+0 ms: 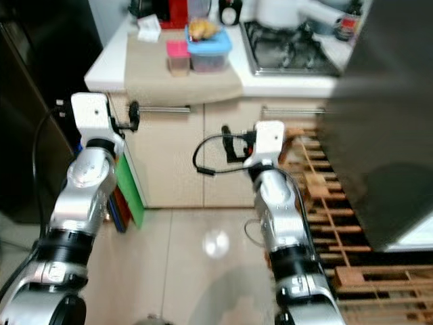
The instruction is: Restocking fridge
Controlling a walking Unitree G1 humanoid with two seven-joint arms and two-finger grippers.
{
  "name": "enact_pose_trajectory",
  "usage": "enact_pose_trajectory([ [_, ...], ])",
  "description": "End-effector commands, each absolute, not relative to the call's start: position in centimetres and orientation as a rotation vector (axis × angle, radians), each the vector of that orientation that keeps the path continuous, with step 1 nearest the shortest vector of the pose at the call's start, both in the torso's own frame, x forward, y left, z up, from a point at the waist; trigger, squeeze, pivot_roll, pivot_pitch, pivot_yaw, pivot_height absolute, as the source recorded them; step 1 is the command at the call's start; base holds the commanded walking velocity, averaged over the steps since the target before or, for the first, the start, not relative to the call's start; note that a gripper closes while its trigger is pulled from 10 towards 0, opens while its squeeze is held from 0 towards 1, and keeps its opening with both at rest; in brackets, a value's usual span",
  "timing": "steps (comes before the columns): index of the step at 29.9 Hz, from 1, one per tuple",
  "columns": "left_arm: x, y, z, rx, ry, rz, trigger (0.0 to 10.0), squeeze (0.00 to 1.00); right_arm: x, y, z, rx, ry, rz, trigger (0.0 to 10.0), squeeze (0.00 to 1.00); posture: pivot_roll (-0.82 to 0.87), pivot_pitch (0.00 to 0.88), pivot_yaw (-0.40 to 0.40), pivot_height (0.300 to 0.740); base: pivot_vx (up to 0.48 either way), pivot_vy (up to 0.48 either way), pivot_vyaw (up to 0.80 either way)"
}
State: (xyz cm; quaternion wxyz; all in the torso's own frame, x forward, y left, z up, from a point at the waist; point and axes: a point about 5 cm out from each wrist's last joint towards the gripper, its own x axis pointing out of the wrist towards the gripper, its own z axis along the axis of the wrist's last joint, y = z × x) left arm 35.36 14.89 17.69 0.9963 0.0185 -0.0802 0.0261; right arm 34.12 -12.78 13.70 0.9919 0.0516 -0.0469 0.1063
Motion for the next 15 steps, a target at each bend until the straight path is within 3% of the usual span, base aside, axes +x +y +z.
enact_pose_trajectory([
  [1,35.4,14.1,17.9,0.026,-0.167,0.023,10.0,0.00,34.2,-13.7,14.1,0.070,-0.112,0.188,10.0,0.00,-0.07,0.007,0.022,0.740,0.480,0.000,0.00],
  [3,35.4,14.2,17.9,0.025,-0.169,0.028,10.0,0.00,34.2,-13.7,14.2,0.065,-0.118,0.190,10.0,0.00,-0.07,0.007,0.022,0.740,0.480,0.000,0.00],
  [7,35.3,14.4,18.3,0.034,-0.199,0.042,10.0,0.00,34.2,-13.8,14.7,0.046,-0.158,0.182,10.0,0.00,-0.07,0.003,0.021,0.740,0.480,0.000,0.68],
  [9,35.0,14.5,20.4,0.072,-0.309,0.033,10.0,0.00,34.0,-14.3,17.0,-0.007,-0.287,0.127,10.0,0.00,-0.07,0.000,0.022,0.740,0.480,0.000,0.68],
  [15,35.3,13.7,24.0,0.078,-0.435,-0.044,10.0,0.00,34.1,-15.0,19.3,-0.029,-0.376,0.095,10.0,0.00,-0.07,0.000,0.026,0.740,0.480,0.000,0.63],
])
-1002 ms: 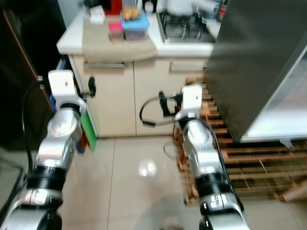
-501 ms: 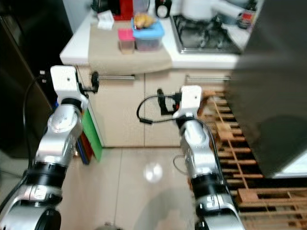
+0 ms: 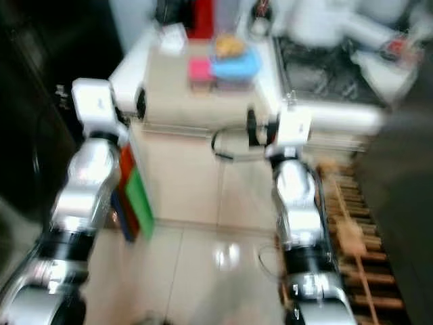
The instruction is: Restocking fridge
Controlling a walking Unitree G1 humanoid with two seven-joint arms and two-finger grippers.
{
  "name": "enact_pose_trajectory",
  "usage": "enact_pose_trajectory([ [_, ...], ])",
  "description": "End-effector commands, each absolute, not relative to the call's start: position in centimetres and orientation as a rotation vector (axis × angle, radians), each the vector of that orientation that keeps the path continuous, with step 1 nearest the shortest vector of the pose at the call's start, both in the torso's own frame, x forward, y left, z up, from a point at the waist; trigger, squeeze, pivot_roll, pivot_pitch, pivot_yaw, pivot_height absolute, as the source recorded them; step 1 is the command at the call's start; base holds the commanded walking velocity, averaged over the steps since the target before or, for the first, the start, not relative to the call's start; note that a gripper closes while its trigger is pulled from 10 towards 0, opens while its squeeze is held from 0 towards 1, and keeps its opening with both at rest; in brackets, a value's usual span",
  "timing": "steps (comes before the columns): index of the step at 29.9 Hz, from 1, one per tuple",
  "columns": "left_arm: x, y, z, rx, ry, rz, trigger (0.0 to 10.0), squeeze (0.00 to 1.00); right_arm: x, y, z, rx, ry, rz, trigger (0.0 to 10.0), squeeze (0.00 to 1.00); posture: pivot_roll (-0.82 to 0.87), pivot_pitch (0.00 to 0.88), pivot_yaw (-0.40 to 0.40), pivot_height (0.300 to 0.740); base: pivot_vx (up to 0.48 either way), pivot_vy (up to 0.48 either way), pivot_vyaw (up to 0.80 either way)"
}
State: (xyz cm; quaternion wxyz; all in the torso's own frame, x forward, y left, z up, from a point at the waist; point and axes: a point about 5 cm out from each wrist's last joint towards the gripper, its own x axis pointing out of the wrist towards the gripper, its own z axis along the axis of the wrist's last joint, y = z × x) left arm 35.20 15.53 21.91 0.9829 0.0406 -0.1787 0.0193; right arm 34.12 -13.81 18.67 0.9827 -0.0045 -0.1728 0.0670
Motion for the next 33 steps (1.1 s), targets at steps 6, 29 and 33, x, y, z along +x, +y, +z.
enact_pose_trajectory([
  [6,35.8,13.5,27.2,0.098,-0.511,-0.105,10.0,0.00,34.0,-15.7,19.5,-0.041,-0.384,0.063,10.0,0.00,-0.07,0.000,0.027,0.740,0.480,0.000,0.48],
  [29,39.5,11.7,29.7,-0.022,-0.372,-0.280,10.0,0.00,31.7,-18.1,21.4,-0.092,-0.483,-0.101,10.0,0.00,-0.13,0.003,0.068,0.740,0.123,0.000,-0.40],
  [33,39.8,12.2,28.7,-0.045,-0.339,-0.246,10.0,0.00,31.7,-18.1,21.5,-0.114,-0.477,-0.099,10.0,0.00,-0.13,0.008,0.055,0.740,0.000,0.000,-0.19],
])
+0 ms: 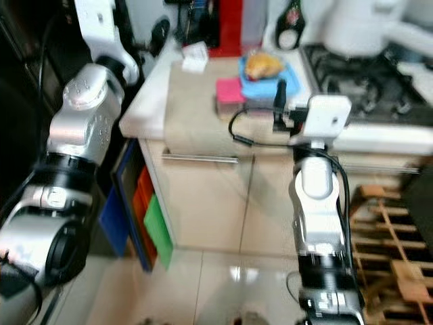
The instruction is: Restocking fridge
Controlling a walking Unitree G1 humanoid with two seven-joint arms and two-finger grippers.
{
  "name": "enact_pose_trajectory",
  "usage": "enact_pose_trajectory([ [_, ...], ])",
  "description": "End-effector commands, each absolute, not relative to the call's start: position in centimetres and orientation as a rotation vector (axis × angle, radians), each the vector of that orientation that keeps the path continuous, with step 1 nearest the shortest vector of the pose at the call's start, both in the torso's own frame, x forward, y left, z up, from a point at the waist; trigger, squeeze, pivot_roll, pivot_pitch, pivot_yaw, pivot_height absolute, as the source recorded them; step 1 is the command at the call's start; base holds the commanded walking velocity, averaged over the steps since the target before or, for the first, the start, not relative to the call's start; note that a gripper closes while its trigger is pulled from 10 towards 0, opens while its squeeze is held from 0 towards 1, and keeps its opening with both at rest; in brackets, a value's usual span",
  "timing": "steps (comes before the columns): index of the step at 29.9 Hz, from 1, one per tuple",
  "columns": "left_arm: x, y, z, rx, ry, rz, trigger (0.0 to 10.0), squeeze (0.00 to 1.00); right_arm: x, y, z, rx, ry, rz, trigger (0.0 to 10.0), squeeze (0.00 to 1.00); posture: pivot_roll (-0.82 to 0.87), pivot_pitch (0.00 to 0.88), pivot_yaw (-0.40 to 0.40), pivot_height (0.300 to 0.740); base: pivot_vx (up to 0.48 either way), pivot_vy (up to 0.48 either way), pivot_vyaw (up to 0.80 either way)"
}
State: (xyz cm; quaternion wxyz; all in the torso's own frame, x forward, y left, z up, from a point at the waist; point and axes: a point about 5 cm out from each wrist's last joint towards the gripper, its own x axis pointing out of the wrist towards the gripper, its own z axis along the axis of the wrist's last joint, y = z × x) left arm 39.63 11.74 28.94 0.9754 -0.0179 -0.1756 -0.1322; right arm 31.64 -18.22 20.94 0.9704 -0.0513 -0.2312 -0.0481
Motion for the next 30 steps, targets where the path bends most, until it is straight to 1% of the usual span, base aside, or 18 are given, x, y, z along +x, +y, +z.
enact_pose_trajectory([
  [1,39.8,12.2,28.6,-0.046,-0.337,-0.240,10.0,0.00,31.7,-18.1,21.5,-0.116,-0.477,-0.096,10.0,0.00,-0.13,0.010,0.051,0.740,0.000,0.000,0.00],
  [5,39.8,12.3,28.1,-0.044,-0.321,-0.228,10.0,0.00,31.8,-17.9,21.3,-0.118,-0.462,-0.084,10.0,0.00,-0.13,0.014,0.046,0.740,0.000,0.000,0.00],
  [11,39.3,12.5,26.6,-0.043,-0.301,-0.235,10.0,0.00,31.8,-16.9,20.1,-0.114,-0.406,-0.039,10.0,0.00,-0.12,0.018,0.039,0.740,0.000,0.000,0.00],
  [14,39.0,12.8,26.1,-0.032,-0.312,-0.230,10.0,0.00,31.6,-16.7,19.7,-0.095,-0.393,-0.026,10.0,0.00,-0.12,0.022,0.031,0.740,0.000,0.000,-0.78],
  [19,38.7,12.6,26.2,-0.015,-0.326,-0.240,10.0,0.00,31.8,-16.8,19.7,-0.106,-0.383,-0.024,10.0,0.00,-0.12,0.024,0.027,0.740,0.000,0.000,-0.78],
  [25,38.8,12.6,26.6,-0.034,-0.334,-0.236,10.0,0.00,31.8,-16.6,19.9,-0.114,-0.392,0.001,10.0,0.00,-0.12,0.025,0.029,0.740,0.000,0.000,-0.78],
  [28,38.8,12.8,27.1,-0.054,-0.364,-0.209,10.0,0.00,31.9,-16.7,20.0,-0.111,-0.394,-0.011,10.0,0.00,-0.13,0.033,0.028,0.740,0.205,0.000,0.00],
  [30,38.7,12.8,27.5,-0.051,-0.387,-0.197,10.0,0.00,31.9,-16.7,20.4,-0.106,-0.406,-0.013,10.0,0.00,-0.13,0.040,0.030,0.740,0.480,0.000,0.00],
])
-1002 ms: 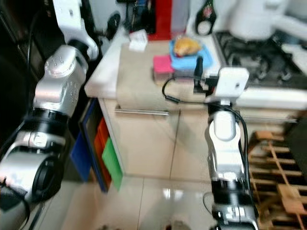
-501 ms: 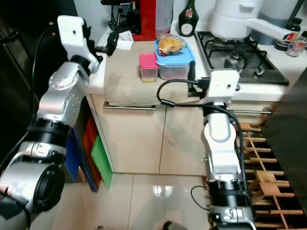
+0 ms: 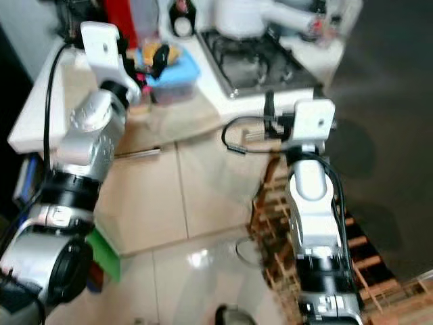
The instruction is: Restocking fridge
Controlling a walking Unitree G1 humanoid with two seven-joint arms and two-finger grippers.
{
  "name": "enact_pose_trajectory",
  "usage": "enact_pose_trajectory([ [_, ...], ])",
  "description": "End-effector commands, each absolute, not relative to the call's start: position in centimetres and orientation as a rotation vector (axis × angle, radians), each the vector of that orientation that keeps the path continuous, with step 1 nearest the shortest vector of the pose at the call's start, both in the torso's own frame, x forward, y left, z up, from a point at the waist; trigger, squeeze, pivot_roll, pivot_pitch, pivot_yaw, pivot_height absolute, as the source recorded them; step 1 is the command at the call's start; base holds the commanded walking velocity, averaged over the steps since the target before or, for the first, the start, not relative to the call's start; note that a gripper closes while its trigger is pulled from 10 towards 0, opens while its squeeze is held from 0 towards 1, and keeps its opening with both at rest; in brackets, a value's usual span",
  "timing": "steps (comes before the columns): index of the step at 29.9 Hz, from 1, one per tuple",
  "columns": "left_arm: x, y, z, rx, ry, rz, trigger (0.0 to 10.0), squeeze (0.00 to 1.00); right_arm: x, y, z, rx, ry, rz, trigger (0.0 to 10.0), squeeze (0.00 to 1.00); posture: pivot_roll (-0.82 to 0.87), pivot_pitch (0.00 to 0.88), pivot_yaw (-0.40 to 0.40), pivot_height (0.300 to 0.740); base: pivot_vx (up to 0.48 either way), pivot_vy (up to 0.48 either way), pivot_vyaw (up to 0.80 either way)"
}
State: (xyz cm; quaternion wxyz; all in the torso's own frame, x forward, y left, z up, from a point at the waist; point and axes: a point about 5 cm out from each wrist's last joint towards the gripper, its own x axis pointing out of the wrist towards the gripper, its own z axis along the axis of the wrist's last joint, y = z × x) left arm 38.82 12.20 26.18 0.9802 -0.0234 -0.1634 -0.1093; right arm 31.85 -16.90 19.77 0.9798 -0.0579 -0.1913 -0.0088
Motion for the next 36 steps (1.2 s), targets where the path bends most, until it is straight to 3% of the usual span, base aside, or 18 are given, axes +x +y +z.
enact_pose_trajectory([
  [1,38.6,12.7,27.6,-0.053,-0.389,-0.198,10.0,0.00,31.8,-16.7,20.5,-0.106,-0.408,-0.013,10.0,0.00,-0.13,0.040,0.030,0.740,0.480,0.000,0.00],
  [17,39.0,11.9,31.2,0.009,-0.470,-0.234,10.0,0.00,31.9,-16.2,20.3,-0.101,-0.413,-0.008,10.0,0.00,-0.13,0.018,0.042,0.740,0.480,0.000,0.00],
  [25,40.1,10.9,35.0,-0.100,-0.384,-0.317,10.0,0.00,31.9,-16.3,20.4,-0.103,-0.418,-0.009,10.0,0.00,-0.12,0.011,0.051,0.740,0.060,0.000,0.00],
  [28,41.3,11.1,35.0,-0.136,-0.177,-0.367,10.0,0.00,31.8,-16.2,20.4,-0.104,-0.423,-0.012,10.0,0.00,-0.13,0.017,0.065,0.740,0.000,0.000,0.00],
  [30,41.4,11.2,34.9,-0.145,-0.148,-0.383,10.0,0.00,31.8,-16.2,20.5,-0.102,-0.425,-0.016,10.0,0.00,-0.12,0.020,0.074,0.740,0.000,0.000,0.00],
  [31,41.5,11.4,34.7,-0.158,-0.119,-0.379,6.8,0.00,31.7,-16.2,20.5,-0.102,-0.426,-0.020,10.0,0.00,-0.12,0.021,0.076,0.740,0.000,0.000,0.00],
  [32,41.5,11.4,34.7,-0.158,-0.119,-0.379,6.8,0.00,31.7,-16.2,20.5,-0.102,-0.426,-0.020,10.0,0.00,-0.12,0.021,0.076,0.740,0.000,0.000,0.00],
  [33,41.6,11.6,34.5,-0.153,-0.088,-0.383,0.0,0.00,31.7,-16.3,20.5,-0.102,-0.427,-0.026,10.0,0.00,-0.12,0.025,0.085,0.740,0.000,0.000,0.00],
  [36,41.7,11.7,33.6,-0.123,0.002,-0.412,0.0,0.00,31.5,-16.5,20.4,-0.096,-0.427,-0.039,10.0,0.00,-0.12,0.035,0.104,0.740,0.000,0.000,0.00],
])
